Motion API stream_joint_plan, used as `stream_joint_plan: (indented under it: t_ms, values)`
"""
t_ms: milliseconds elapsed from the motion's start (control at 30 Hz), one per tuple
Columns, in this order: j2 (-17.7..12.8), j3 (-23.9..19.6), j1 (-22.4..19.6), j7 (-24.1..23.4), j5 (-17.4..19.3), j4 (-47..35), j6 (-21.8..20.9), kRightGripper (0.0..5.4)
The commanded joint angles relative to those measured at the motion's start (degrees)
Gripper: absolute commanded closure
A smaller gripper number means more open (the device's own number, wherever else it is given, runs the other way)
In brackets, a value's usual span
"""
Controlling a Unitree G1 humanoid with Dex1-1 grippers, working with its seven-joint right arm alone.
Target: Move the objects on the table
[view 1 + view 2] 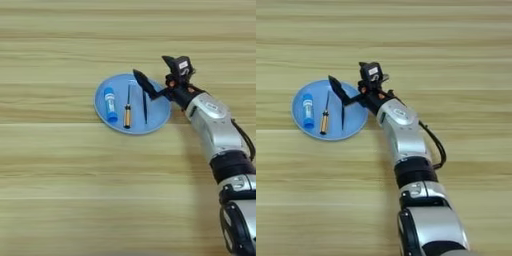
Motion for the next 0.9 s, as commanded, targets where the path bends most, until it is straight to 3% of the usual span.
stream_joint_plan:
  t_ms: [33,367,900]
  values:
    - [0.6,1.2,-3.6,0.4,0.3,-3.9,0.0,0.04]
    - [2.3,4.3,-5.2,-1.1,-2.4,-0.3,3.4,0.04]
    - [4.7,7.6,-6.5,0.7,-3.2,1.1,11.3,0.04]
